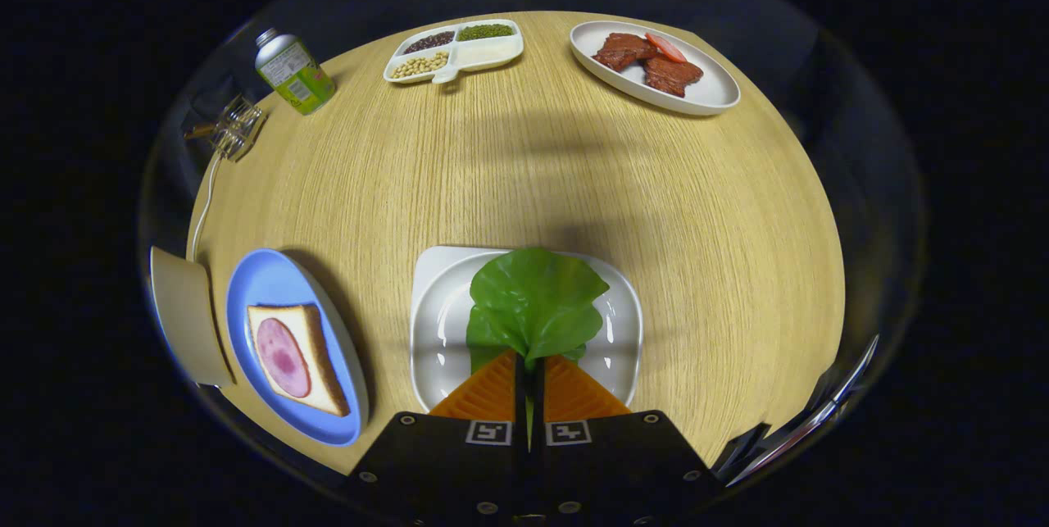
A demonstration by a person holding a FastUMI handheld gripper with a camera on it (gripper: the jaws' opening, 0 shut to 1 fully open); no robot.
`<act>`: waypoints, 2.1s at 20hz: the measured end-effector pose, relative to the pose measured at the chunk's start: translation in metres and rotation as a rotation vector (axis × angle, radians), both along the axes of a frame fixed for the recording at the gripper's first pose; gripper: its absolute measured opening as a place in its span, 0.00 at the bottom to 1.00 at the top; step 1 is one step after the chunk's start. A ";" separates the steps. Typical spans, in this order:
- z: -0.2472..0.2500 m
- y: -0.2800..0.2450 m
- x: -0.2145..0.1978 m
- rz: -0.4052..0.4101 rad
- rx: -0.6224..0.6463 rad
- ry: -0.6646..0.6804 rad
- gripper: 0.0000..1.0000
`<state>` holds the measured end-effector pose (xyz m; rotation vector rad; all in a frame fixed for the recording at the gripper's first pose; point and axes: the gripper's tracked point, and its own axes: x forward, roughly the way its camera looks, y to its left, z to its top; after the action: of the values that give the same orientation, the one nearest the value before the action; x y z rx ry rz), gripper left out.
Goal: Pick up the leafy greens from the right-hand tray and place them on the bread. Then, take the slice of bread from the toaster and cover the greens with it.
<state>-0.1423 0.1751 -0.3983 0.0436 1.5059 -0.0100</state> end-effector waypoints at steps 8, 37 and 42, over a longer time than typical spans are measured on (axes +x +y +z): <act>0.051 0.053 0.003 0.044 0.084 -0.080 0.01; 0.061 0.203 -0.013 0.248 0.235 0.029 0.20; 0.063 0.200 -0.008 0.242 0.191 0.013 0.38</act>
<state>-0.1501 0.3747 -0.3352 0.0142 1.5132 0.3281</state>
